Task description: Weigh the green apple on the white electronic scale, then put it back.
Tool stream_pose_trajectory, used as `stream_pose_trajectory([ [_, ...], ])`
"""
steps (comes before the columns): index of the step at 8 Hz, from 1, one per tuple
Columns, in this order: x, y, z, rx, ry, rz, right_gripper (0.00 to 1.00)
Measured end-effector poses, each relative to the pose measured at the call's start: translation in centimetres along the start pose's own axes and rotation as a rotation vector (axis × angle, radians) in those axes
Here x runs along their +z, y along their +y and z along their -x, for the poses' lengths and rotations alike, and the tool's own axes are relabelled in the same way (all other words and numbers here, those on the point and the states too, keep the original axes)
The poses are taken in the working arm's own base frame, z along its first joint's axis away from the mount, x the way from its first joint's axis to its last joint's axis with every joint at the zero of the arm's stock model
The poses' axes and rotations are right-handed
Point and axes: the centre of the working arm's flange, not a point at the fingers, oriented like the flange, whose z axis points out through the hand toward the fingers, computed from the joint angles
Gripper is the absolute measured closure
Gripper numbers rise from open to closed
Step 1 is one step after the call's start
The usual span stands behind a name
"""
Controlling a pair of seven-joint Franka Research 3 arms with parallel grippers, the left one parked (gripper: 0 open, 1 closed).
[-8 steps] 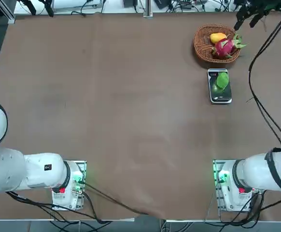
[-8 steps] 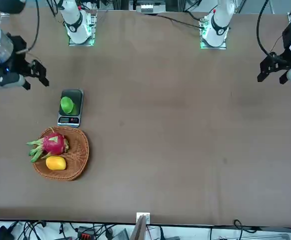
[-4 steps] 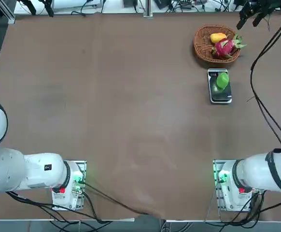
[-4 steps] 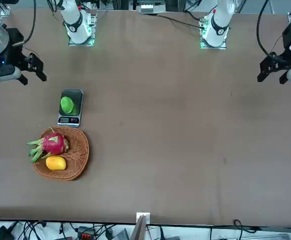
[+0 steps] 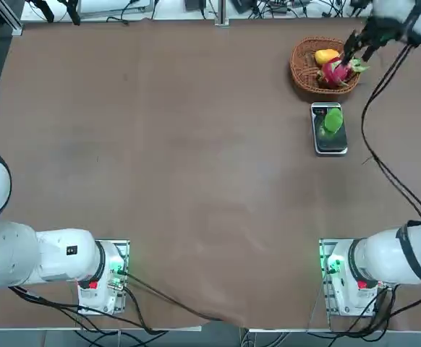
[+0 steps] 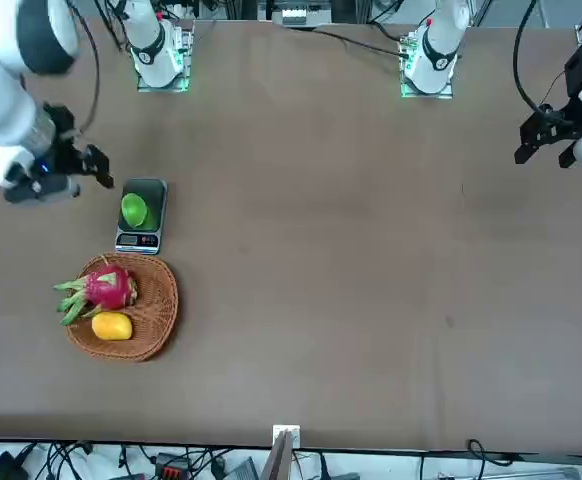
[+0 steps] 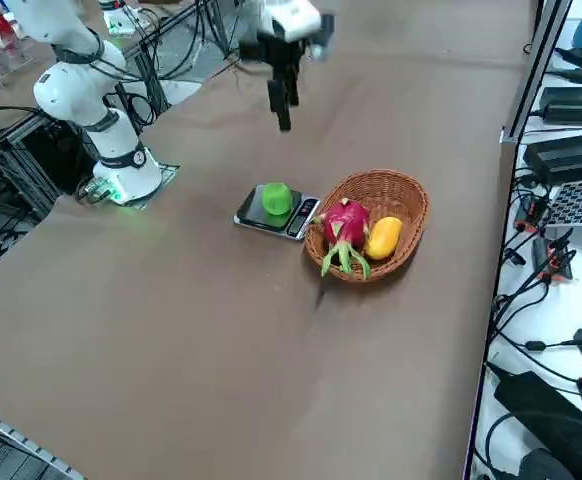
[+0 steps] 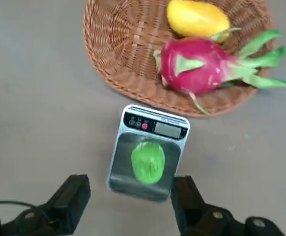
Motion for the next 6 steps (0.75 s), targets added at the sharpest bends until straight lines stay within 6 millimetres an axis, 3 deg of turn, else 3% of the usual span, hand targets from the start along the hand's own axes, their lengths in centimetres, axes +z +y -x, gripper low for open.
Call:
stream_pose_trajectory([
  [2,6.3,0.1,1.0,-0.049,-0.021,-0.001,0.00],
  [3,8.5,0.1,1.3,-0.082,-0.038,-0.004,0.00],
  [6,12.4,0.3,1.6,-0.187,-0.074,-0.013,0.00],
])
